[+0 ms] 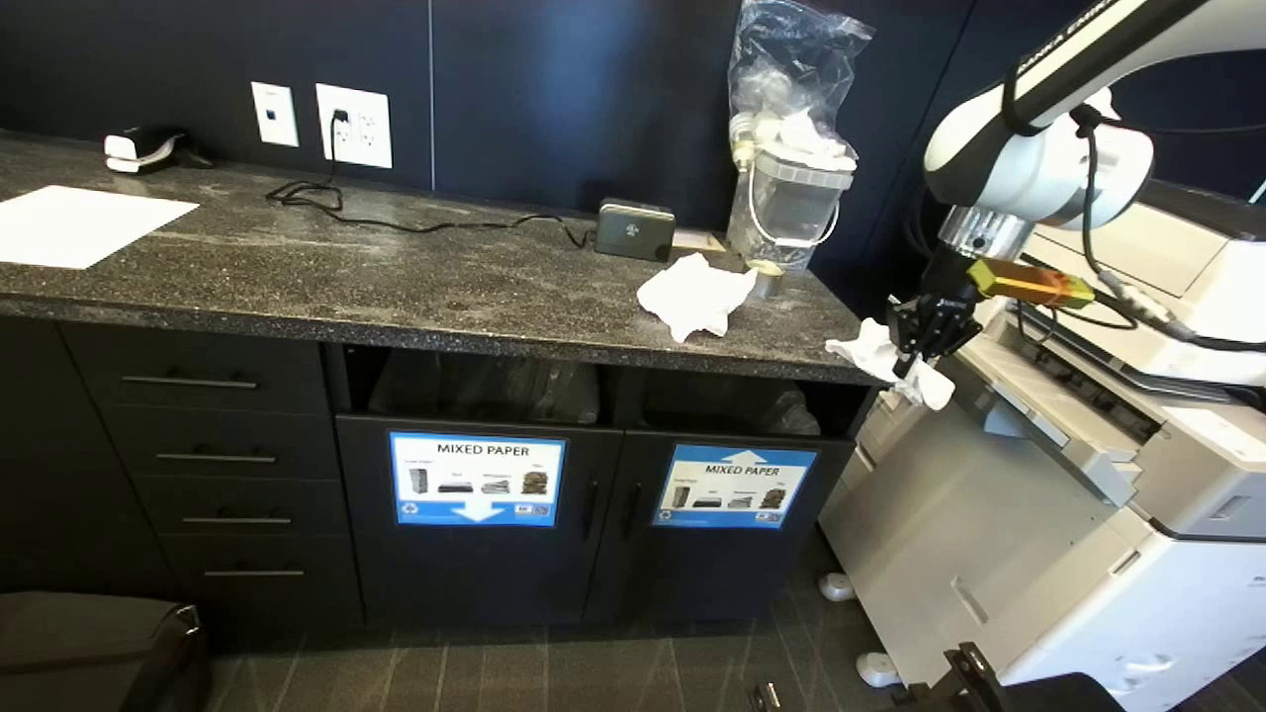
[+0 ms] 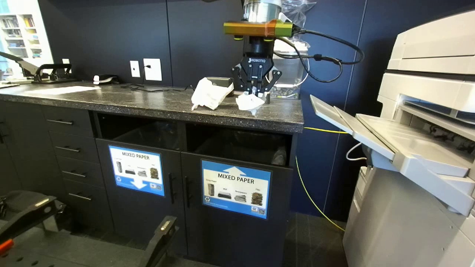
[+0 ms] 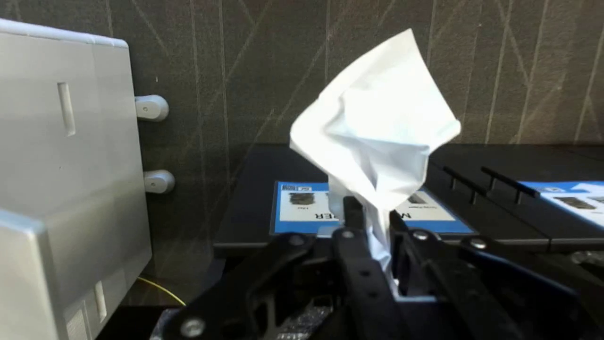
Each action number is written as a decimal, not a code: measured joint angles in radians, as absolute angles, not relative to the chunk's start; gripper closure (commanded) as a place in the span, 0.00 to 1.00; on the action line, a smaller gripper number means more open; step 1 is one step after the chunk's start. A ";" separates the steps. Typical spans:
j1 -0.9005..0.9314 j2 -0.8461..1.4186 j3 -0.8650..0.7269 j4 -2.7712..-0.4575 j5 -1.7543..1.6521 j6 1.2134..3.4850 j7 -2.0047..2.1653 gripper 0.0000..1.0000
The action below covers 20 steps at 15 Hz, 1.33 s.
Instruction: Put the two tissues into the rubbish can.
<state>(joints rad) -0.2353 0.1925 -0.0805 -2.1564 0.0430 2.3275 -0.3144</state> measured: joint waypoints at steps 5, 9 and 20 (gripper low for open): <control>-0.221 -0.010 -0.081 -2.433 0.066 2.420 -0.323 0.90; -0.183 -0.109 -0.082 -2.605 0.067 2.505 -0.318 0.87; -0.051 -0.054 -0.073 -2.758 0.067 2.878 -0.245 0.88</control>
